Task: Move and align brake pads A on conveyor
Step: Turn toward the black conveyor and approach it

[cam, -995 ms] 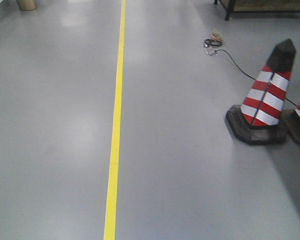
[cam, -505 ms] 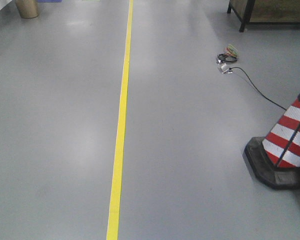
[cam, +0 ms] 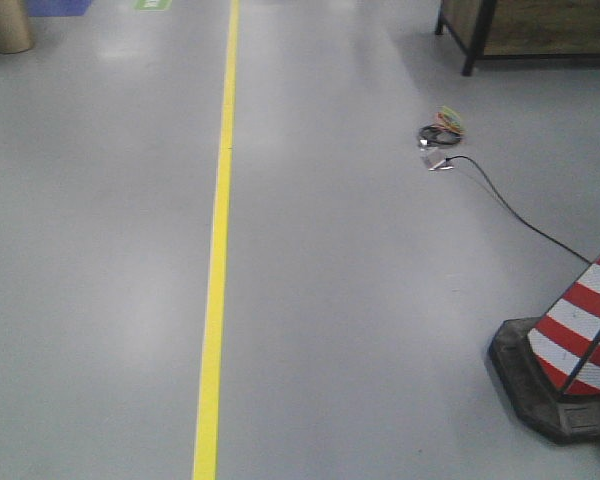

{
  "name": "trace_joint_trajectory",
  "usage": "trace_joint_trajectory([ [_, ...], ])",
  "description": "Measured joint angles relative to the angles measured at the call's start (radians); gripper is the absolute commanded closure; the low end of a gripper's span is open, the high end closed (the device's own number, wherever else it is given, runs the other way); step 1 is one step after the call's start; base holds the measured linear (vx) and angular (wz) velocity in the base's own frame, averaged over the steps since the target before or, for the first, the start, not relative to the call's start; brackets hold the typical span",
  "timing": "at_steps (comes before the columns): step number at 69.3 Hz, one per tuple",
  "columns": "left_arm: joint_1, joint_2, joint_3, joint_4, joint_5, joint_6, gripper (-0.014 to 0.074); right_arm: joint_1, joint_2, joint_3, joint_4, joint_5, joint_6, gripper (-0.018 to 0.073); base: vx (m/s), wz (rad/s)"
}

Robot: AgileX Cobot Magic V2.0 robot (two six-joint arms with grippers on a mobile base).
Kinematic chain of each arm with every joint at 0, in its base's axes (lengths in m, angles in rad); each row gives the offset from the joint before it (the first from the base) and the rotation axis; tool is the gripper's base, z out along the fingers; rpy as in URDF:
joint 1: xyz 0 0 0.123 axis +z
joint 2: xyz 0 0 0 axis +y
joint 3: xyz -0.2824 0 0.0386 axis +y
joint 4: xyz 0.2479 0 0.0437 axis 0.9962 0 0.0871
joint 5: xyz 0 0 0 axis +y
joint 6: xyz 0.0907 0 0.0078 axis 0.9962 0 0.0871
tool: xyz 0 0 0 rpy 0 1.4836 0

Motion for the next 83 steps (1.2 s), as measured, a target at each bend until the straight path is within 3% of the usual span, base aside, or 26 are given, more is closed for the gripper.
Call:
trace_joint_trajectory([
  [17,0.0,0.0,0.0,0.002,0.0,0.0,0.0602,0.0,0.0,0.0,0.0,0.0,0.0,0.0561,0.31,-0.56],
  [83,0.0,0.0,0.0,0.002,0.0,0.0,0.0602,0.0,0.0,0.0,0.0,0.0,0.0,0.0561,0.19,-0.91],
])
